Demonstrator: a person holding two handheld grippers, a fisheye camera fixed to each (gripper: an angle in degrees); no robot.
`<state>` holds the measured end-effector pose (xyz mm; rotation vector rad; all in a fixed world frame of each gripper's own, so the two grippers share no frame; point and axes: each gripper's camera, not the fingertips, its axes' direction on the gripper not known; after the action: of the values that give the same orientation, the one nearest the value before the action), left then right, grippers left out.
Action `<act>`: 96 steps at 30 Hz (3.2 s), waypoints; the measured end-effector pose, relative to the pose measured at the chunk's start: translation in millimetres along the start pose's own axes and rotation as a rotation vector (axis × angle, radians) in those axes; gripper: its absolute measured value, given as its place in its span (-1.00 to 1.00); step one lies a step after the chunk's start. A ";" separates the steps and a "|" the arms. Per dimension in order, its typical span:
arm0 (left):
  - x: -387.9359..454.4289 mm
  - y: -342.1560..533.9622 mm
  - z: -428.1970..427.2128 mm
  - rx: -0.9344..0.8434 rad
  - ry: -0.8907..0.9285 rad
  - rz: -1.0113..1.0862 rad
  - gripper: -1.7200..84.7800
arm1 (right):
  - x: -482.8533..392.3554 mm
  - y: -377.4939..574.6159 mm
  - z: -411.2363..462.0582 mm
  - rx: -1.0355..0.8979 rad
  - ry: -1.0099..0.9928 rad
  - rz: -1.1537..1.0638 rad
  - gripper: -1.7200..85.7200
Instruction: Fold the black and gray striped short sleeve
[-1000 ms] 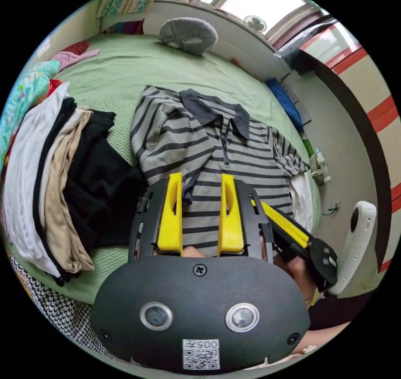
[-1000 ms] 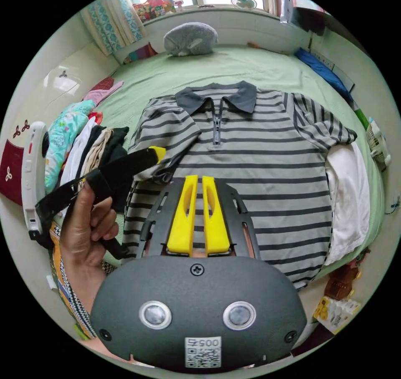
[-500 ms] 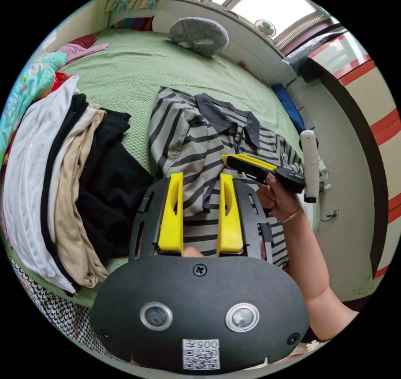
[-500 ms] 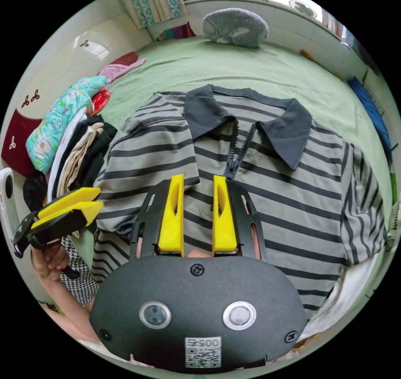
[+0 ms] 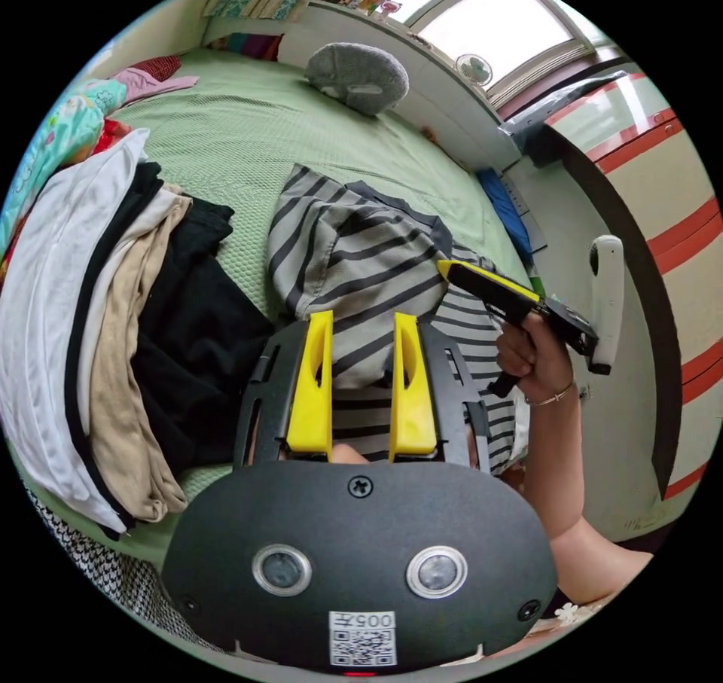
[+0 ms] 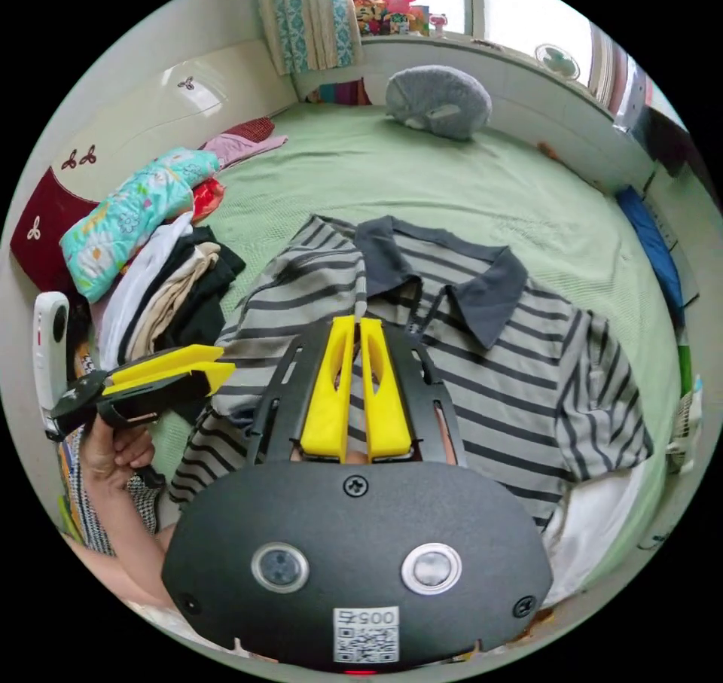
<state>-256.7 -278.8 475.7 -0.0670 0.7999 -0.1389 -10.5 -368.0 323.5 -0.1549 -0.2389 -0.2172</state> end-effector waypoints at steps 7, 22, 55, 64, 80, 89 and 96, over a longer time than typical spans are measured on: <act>-0.2 -1.1 12.0 -0.022 -0.023 0.023 -0.68 | 12.3 -11.6 45.9 -0.150 0.177 0.104 -0.96; 5.0 -2.5 36.6 -0.073 -0.110 0.014 -0.66 | -88.1 -4.4 117.9 -0.243 0.032 -0.074 -0.99; 28.2 -17.0 72.6 -0.072 -0.158 -0.111 -0.76 | -44.1 -241.6 215.0 -0.341 -0.351 0.067 -0.99; 54.3 -6.3 49.6 -0.017 -0.142 -0.091 -0.75 | -28.0 -130.8 106.2 -0.076 -0.123 -0.191 -0.99; 140.9 -23.9 92.7 -0.119 -0.193 -0.089 -0.77 | 30.2 35.0 68.4 -0.122 0.067 -0.120 -0.99; 280.4 -3.2 98.8 -0.013 -0.126 0.280 -0.75 | 245.5 115.8 -55.8 0.097 0.110 0.292 -0.98; 377.5 11.3 157.9 -0.141 -0.062 0.465 -0.72 | 406.9 175.4 -98.2 0.051 0.167 0.507 -0.82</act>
<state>117.7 -322.8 316.2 -0.0171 0.7435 0.3578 437.2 -295.2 309.1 -0.1418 -0.0339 0.2794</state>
